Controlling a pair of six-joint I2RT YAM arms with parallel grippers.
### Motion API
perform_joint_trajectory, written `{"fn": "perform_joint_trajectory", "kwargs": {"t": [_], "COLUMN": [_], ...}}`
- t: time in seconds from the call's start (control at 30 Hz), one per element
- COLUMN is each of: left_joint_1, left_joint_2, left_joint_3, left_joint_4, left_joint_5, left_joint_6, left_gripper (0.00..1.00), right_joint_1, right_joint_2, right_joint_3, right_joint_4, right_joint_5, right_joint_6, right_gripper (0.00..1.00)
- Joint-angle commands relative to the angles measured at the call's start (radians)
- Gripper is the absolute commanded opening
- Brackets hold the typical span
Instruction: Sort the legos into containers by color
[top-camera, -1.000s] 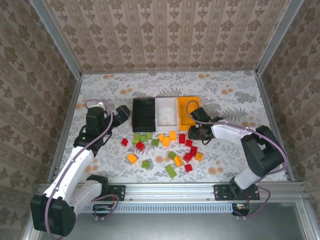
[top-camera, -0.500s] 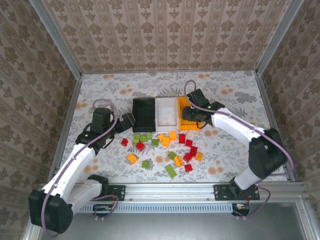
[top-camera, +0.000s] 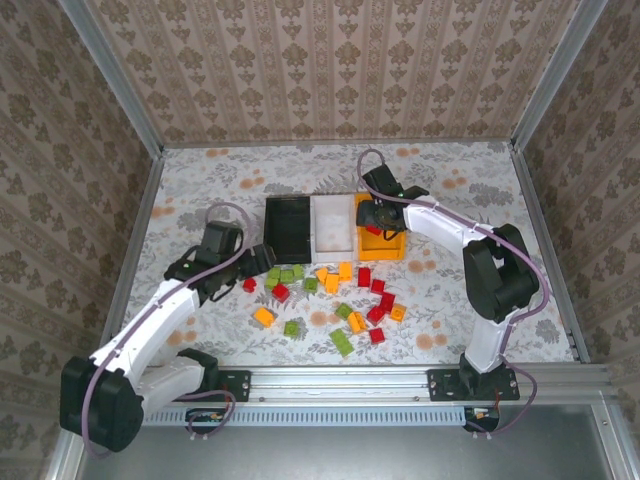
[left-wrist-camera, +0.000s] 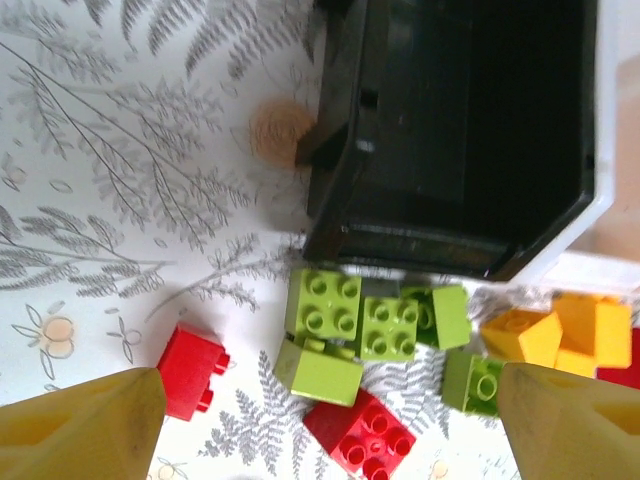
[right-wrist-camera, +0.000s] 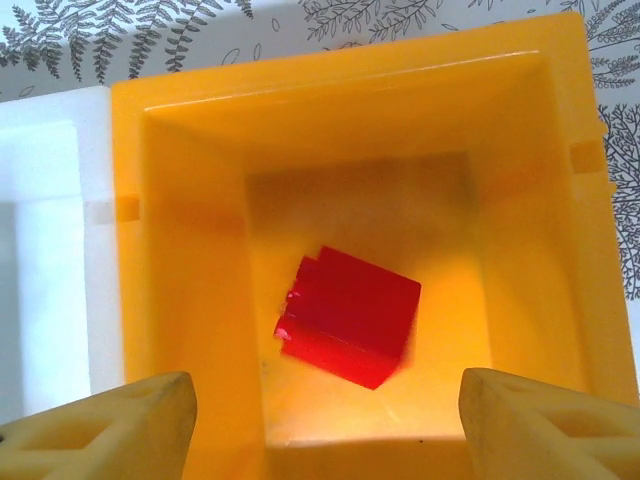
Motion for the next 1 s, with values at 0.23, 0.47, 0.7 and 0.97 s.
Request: {"fn": "perform_joint_trajectory", "kwargs": {"t": [0.23,0.47,0.7,0.97], "left_joint_1": [-0.396,-0.609,-0.675,-0.684], "left_joint_2": [0.155,0.251,0.347,0.384], "left_joint_3": [0.025,0.026,0.027,0.000], "left_joint_4": [-0.149,-0.195,-0.153,-0.101], "left_joint_5": [-0.081,-0.137,-0.144,-0.158], "left_joint_6": [-0.009,-0.097,-0.125,-0.127], "left_gripper": [0.87,0.81,0.71,0.60], "right_joint_1": [0.006,0.003,-0.011,-0.018], "right_joint_2": [-0.204,-0.258,-0.294,-0.315], "right_joint_3": [-0.192,-0.246,-0.254,-0.262], "right_joint_4": [0.047,0.054,0.052,0.057], "right_joint_5": [-0.019,-0.015,-0.014,-0.018], "right_joint_6": [0.028,0.014,0.012,0.016], "right_gripper": [0.75,0.76,0.76,0.76]}}
